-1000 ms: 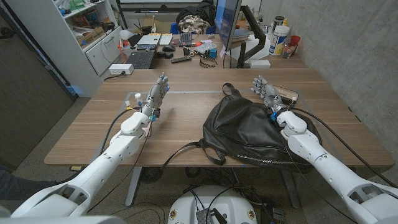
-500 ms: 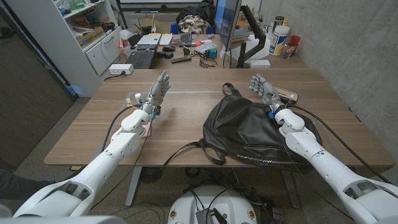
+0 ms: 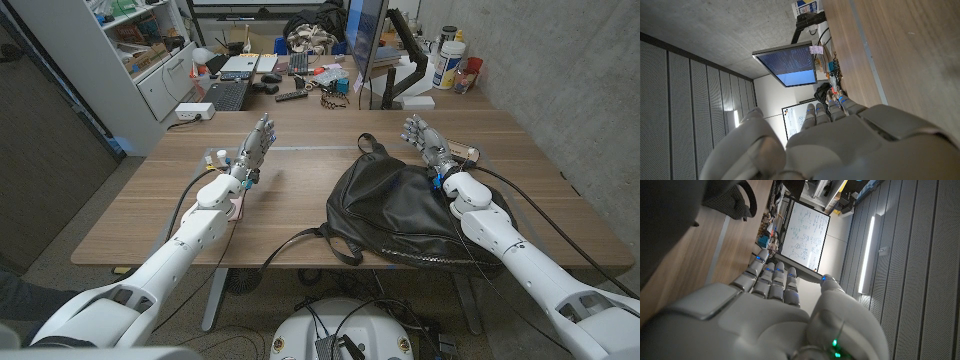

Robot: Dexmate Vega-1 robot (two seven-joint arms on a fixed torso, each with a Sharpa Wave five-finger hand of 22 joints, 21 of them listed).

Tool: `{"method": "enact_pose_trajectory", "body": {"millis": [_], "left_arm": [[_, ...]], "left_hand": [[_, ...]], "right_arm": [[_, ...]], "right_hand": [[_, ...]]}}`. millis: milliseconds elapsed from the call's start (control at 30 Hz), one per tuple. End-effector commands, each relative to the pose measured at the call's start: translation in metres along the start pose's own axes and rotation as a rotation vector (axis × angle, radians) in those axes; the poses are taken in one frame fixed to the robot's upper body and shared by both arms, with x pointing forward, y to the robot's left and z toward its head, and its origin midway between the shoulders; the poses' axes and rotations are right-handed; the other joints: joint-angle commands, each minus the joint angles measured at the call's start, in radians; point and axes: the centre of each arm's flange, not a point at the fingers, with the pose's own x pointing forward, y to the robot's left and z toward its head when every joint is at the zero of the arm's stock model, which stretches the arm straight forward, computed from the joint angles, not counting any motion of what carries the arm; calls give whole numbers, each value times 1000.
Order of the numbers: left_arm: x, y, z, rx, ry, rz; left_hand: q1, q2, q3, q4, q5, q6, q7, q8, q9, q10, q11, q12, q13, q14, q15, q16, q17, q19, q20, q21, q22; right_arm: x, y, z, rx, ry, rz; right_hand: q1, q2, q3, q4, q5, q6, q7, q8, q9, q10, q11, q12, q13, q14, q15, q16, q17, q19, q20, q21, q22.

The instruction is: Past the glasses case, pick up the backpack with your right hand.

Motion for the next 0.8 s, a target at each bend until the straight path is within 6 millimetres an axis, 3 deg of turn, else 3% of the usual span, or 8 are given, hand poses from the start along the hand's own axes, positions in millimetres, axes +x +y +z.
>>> {"method": "enact_pose_trajectory", "body": {"millis": [33,367,800], "left_arm": [[6,0,-2,-8,8,-12],[9,-3,6,10,-1,-26],[10,-3,11,20,0,-29]], "left_hand": [[9,2,4,-2,5,6,4,10,2,-8,-3,7,3,-10,-1,6,1,-9,-21,5,1],[10,4,3,-2,4,7,4,10,2,-9,-3,7,3,-10,-2,6,1,-10,-19,5,1],[12,6,2,-3,4,8,5,10,2,-9,-4,8,3,-11,-1,6,1,-12,-17,6,1]], "right_arm": [[-12,5,11,-33,-35,16],[-26,10,25,-130,-69,31],[-42,15,27,-187,-109,27]], "right_hand": [[15,0,6,-7,6,6,-5,4,5,4,1,3,3,4,-2,1,3,3,-6,-4,6],[19,0,8,-12,7,9,-12,6,5,28,-9,13,4,1,-2,-1,2,2,-4,-12,6],[28,0,12,-23,8,6,-25,5,6,16,-8,8,6,-11,-4,-7,0,-19,0,-30,6]]}}
